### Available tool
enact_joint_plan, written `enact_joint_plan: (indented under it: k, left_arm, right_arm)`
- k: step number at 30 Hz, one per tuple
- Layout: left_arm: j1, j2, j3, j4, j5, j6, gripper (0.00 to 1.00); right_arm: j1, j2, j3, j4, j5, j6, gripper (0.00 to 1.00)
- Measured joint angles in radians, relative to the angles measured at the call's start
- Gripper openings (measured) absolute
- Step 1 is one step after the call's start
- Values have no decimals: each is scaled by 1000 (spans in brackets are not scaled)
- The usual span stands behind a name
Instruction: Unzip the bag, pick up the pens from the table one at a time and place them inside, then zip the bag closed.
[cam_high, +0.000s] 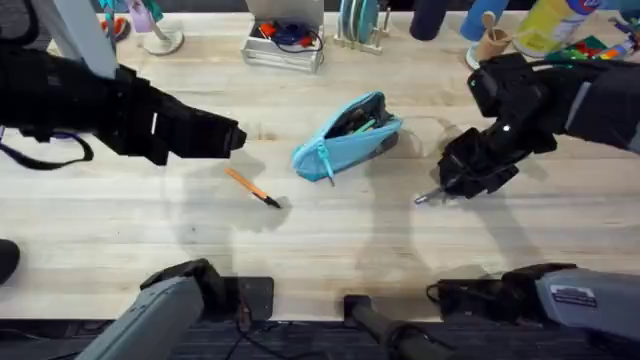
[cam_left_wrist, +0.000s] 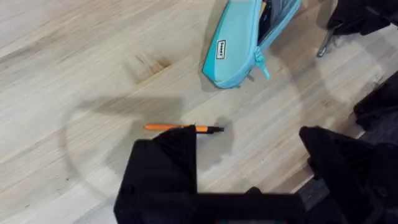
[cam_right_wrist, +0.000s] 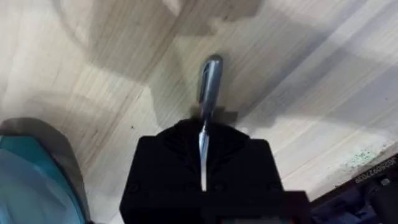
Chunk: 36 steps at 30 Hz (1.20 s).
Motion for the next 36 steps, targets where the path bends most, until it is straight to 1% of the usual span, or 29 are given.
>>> enact_joint_plan:
  k: [10,13,16,18,21,25,29,36]
  left_arm:
    - [0,0,0,0,0,0,995]
    - [0,0,0,0,0,0,995]
    - [0,0,0,0,0,0,996]
    - [0,0,0,0,0,0,996]
    - [0,0,0,0,0,0,995]
    - [0,0,0,0,0,0,996]
    - [0,0,0,0,0,0,996]
    - [0,0,0,0,0,0,996]
  right_arm:
    - [0,0,6,-6,0,-1,32]
    - [0,10,18,-15,0,-30,32]
    - [-1,22,50,-20,41,-81,32]
    - [-2,27,100,-48,84,-124,32]
    - [-2,26,186,-62,142,-218,32]
    - [-2,26,300,-61,186,-409,32]
    - [-2,26,389,-64,204,-602,32]
    - [-2,26,547,-68,210,-859,32]
